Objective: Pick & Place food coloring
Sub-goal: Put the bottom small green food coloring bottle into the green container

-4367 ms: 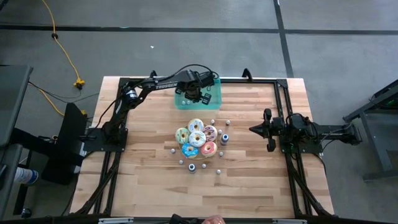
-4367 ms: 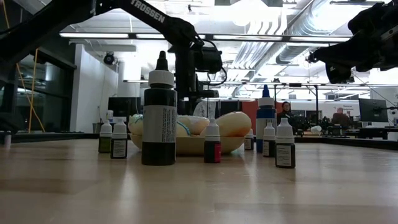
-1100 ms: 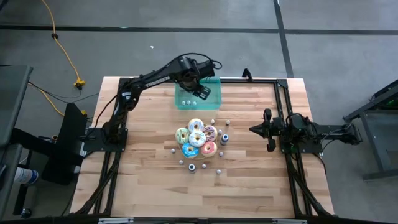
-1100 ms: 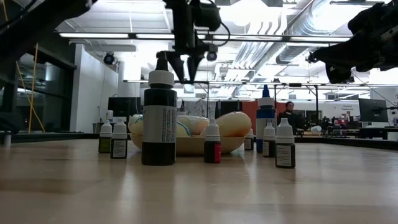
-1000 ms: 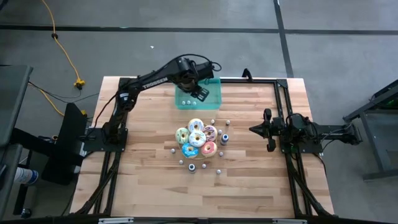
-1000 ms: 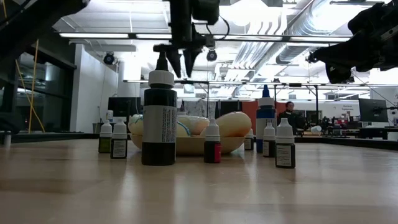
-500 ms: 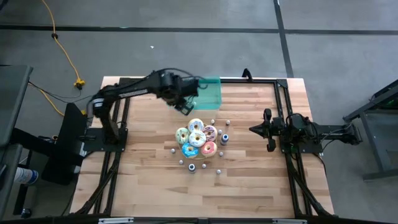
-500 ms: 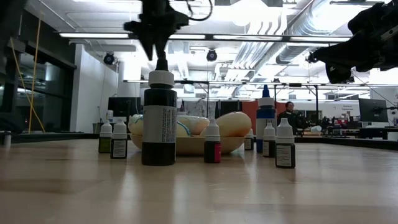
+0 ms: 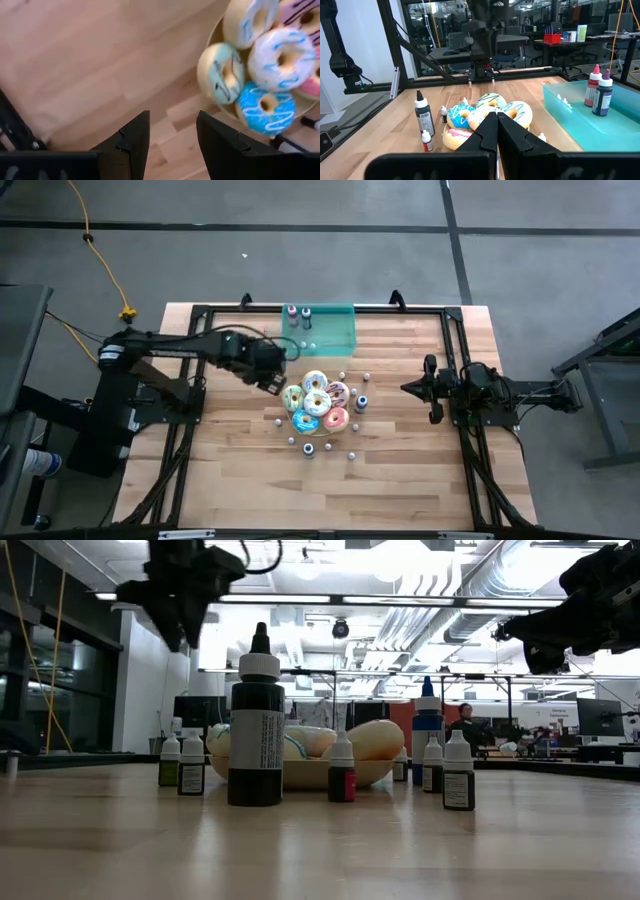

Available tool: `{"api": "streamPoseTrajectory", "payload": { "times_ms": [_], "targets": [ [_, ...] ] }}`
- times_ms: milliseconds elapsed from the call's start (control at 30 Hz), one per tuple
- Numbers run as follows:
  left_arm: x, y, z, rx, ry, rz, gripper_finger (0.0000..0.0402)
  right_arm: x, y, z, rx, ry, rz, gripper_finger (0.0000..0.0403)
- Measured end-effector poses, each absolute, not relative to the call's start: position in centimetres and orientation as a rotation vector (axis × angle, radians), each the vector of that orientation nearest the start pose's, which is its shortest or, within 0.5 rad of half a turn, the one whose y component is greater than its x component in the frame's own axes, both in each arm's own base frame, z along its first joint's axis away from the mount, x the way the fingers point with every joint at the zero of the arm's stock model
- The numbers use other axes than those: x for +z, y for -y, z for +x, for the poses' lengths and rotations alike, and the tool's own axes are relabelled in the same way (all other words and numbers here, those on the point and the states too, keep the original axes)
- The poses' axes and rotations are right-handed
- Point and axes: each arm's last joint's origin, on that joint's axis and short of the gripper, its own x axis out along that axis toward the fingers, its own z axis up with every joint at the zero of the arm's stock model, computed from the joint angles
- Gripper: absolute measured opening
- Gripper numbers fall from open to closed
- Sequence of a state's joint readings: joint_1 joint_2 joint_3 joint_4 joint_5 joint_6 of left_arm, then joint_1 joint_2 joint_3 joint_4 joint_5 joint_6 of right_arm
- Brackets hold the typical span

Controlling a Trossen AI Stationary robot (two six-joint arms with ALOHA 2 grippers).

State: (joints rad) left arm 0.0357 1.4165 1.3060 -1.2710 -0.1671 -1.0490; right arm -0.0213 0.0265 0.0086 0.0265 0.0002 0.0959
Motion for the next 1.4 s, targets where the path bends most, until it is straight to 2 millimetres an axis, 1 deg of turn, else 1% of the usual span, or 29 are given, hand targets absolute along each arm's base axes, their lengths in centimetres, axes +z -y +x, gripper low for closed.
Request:
{"api": "streamPoseTrajectory", "payload": {
  "times_ms": [100,233,333,533,633,733,900,1033,1200,1400],
  "targets": [
    [29.4,-0.5,24.0,0.88,-1.149,-0.8,0.0154,16.7,0.2,9.9,-0.021,0.01,0.096,0.0],
    [28.0,0.7,23.6,0.884,-1.147,-0.822,0.0154,16.7,0.2,9.9,-0.021,0.01,0.096,0.0],
    [26.7,1.6,23.8,0.859,-1.145,-0.854,0.0154,16.7,0.2,9.9,-0.021,0.01,0.096,0.0],
    [24.2,3.2,24.1,0.826,-1.103,-0.99,0.0154,16.7,0.2,9.9,-0.021,0.01,0.096,0.0],
    [23.4,3.9,24.2,0.839,-1.09,-1.033,0.0154,16.7,0.2,9.9,-0.021,0.01,0.096,0.0],
    [22.9,4.5,24.4,0.85,-1.114,-1.048,0.0154,16.7,0.2,9.9,-0.021,0.01,0.096,0.0],
    [21.6,5.0,25.6,0.837,-1.146,-1.107,0.0154,16.7,0.2,9.9,-0.021,0.01,0.096,0.0],
    [21.0,5.2,26.9,0.812,-1.114,-1.152,0.0154,16.7,0.2,9.9,-0.021,0.009,0.096,0.0],
    [21.3,5.4,28.0,0.831,-1.118,-1.158,0.0154,16.7,0.2,9.9,-0.021,0.009,0.096,0.0],
    [21.3,5.5,28.9,0.86,-1.143,-1.142,0.0154,16.7,0.2,9.9,-0.021,0.009,0.096,0.0]
  ]
}}
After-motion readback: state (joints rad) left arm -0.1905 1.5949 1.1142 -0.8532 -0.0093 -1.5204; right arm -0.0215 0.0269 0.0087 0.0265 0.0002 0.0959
